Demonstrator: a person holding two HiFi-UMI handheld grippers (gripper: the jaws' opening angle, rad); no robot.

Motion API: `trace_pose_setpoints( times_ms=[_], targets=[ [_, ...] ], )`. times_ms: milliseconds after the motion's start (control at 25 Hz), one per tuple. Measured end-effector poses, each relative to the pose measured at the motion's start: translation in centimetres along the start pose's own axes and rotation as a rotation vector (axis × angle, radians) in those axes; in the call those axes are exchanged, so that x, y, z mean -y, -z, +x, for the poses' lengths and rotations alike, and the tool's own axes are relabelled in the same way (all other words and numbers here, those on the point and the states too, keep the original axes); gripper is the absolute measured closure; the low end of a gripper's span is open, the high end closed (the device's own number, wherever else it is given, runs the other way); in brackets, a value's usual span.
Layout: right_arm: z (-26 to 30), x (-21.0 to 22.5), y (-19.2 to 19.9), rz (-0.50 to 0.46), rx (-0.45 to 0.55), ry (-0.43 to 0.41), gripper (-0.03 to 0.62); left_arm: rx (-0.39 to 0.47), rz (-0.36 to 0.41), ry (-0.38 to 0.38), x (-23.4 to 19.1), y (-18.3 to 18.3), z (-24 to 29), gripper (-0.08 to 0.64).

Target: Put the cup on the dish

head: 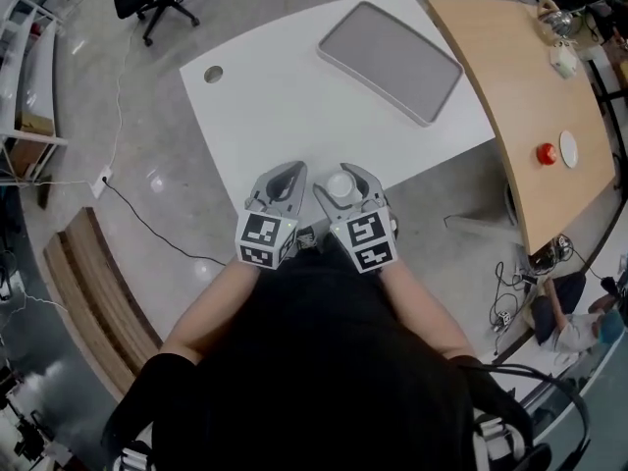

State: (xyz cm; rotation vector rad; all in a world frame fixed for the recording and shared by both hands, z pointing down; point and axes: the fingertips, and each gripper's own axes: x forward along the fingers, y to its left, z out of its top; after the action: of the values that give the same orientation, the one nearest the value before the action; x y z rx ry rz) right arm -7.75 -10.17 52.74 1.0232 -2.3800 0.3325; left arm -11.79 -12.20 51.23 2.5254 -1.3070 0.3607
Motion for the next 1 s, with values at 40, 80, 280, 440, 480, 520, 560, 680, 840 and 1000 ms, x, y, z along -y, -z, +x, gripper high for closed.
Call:
trace_pose_setpoints(
  times_ms=[40, 80, 280, 440, 480, 520, 560, 680, 840, 1000],
  targets=[
    [-0.6, 0.1, -0.7, 0.004, 0.008, 0.007, 0.336, 0.013, 0.004, 0.006, 0.2, -0.7, -0.2, 0.563],
    [-1.1, 0.2, -1.3, 0.011, 0.018, 0.012, 0.336, 0.025, 0.007, 0.011, 0.3, -1.3, -0.4, 0.563],
    [-3.6, 0.8, -3.7, 0.036, 0.054, 0.049, 0.336, 0.077, 0.023, 0.029, 1.0, -4.1, -1.5, 0.563],
    [-5.7, 1.2, -5.3, 0.044, 0.073, 0.080, 0.336, 0.122, 0.050, 0.042, 1.8, -6.7, -2.4, 0.563],
    [-6.2, 1.3, -5.7, 0.042, 0.075, 0.085, 0.336, 0.132, 0.057, 0.045, 2.0, -7.4, -2.6, 0.563],
    [-6.7, 1.3, -6.1, 0.040, 0.076, 0.089, 0.336, 0.142, 0.062, 0.050, 2.3, -8.0, -2.9, 0.563],
    [-7.2, 1.3, -6.4, 0.039, 0.079, 0.093, 0.336, 0.151, 0.066, 0.055, 2.6, -8.6, -3.1, 0.563],
    [-8.8, 1.1, -7.6, 0.038, 0.097, 0.107, 0.336, 0.181, 0.082, 0.075, 3.4, -10.1, -3.8, 0.563],
    [-9.9, 0.6, -8.5, 0.036, 0.120, 0.124, 0.336, 0.208, 0.095, 0.099, 4.0, -11.2, -4.4, 0.563],
    [-10.2, 0.6, -8.4, 0.045, 0.116, 0.136, 0.336, 0.211, 0.087, 0.116, 4.3, -11.1, -4.5, 0.563]
  ],
)
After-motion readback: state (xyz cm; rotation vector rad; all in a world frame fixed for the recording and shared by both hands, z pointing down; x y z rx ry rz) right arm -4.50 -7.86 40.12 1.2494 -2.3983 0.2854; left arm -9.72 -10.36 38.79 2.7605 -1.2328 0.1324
